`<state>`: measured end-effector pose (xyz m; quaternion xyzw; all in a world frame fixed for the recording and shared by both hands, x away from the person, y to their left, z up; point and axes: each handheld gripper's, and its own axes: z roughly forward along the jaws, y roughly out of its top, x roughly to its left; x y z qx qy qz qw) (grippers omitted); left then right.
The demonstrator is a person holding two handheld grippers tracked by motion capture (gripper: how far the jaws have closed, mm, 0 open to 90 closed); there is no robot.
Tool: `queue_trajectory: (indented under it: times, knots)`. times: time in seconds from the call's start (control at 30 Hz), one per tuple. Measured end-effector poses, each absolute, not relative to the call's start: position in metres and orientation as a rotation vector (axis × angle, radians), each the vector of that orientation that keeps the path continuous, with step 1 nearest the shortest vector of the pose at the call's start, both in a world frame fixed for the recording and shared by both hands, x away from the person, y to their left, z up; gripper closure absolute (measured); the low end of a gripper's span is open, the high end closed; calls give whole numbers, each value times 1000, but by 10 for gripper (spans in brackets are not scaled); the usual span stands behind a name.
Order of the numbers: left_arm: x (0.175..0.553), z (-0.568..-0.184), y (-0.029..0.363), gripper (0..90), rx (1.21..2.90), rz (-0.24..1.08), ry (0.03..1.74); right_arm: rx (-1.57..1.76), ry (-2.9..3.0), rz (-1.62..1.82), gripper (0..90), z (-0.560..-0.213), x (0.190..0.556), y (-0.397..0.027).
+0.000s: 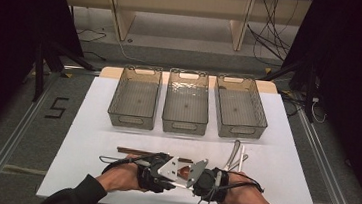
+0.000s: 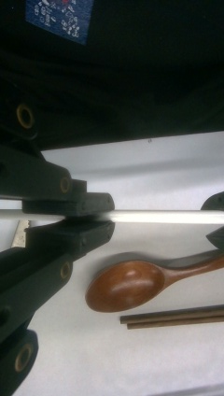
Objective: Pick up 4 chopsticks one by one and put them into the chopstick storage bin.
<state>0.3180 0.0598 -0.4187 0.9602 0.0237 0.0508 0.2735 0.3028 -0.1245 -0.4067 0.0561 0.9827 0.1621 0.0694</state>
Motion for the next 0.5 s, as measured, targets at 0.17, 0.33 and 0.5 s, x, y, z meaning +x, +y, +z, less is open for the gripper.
queue_trajectory:
  times: [0.17,0.33,0.5]
  knots:
    - [316,-419,60,821,2568,81,33,153,2951,490,829,-407,304,-128]
    - [318,-417,64,827,2548,70,52,246,2912,577,699,-398,306,-137]
    - [325,-417,71,828,2536,100,131,403,2828,661,503,-383,309,-151]
